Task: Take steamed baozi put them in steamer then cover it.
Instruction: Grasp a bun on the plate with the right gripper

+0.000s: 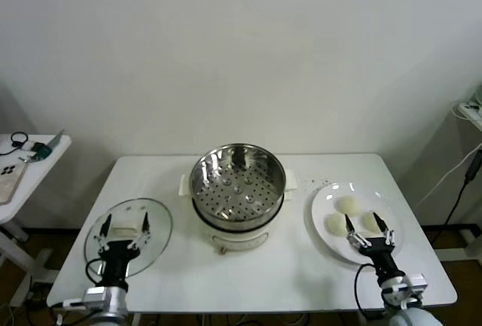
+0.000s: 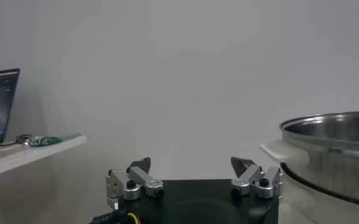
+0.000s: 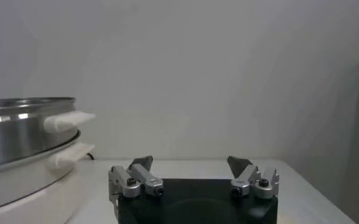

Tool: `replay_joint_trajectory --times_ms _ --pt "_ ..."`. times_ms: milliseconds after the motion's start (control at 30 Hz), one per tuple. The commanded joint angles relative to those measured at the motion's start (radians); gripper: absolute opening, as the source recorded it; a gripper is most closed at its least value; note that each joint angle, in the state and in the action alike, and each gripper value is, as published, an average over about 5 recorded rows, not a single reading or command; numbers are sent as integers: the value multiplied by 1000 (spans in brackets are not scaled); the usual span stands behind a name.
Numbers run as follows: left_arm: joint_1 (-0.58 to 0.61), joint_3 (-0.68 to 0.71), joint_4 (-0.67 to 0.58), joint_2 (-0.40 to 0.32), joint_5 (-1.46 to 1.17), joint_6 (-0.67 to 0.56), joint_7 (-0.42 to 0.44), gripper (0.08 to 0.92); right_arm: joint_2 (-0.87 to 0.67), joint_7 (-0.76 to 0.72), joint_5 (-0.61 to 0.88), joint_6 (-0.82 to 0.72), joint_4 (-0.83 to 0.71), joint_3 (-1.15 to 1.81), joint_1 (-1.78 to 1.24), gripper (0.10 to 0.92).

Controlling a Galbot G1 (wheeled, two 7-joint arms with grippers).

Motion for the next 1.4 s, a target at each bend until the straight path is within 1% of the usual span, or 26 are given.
replay_joint_trajectory --times_ms 33,67,200,300,400,533,733,867,967,1200,1400 --pt "3 8 -15 3 8 4 -10 823 -273 -121 -145 -290 -14 -22 163 823" --pt "4 10 -15 2 8 3 -10 823 -311 -151 -152 -314 -21 -31 175 823" --pt "14 25 -17 1 1 -5 -13 823 -536 -361 -202 -423 -93 -100 275 823" --pt "23 40 -23 1 -8 -9 -9 823 -618 -507 -247 -425 -181 -184 399 823" --pt "26 51 -25 0 -10 -16 0 823 -656 -637 -292 -413 -276 -313 567 823" --pt "23 58 -21 3 0 -24 5 823 -681 -770 -351 -397 -383 -517 801 823" --pt "21 58 -11 18 28 -39 -4 823 -660 -962 -452 -351 -530 -928 1203 823" --pt "19 57 -15 27 21 -31 -11 823 -595 -1009 -490 -322 -643 -1188 1429 823" --pt "17 57 -18 29 11 -24 -20 823 -538 -1025 -509 -302 -727 -1295 1512 823" --pt "10 52 -21 35 -12 -8 -41 823 -426 -1050 -537 -269 -860 -1401 1588 823" --pt "9 47 -27 41 -22 0 -45 823 -380 -1063 -521 -261 -900 -1454 1592 823"
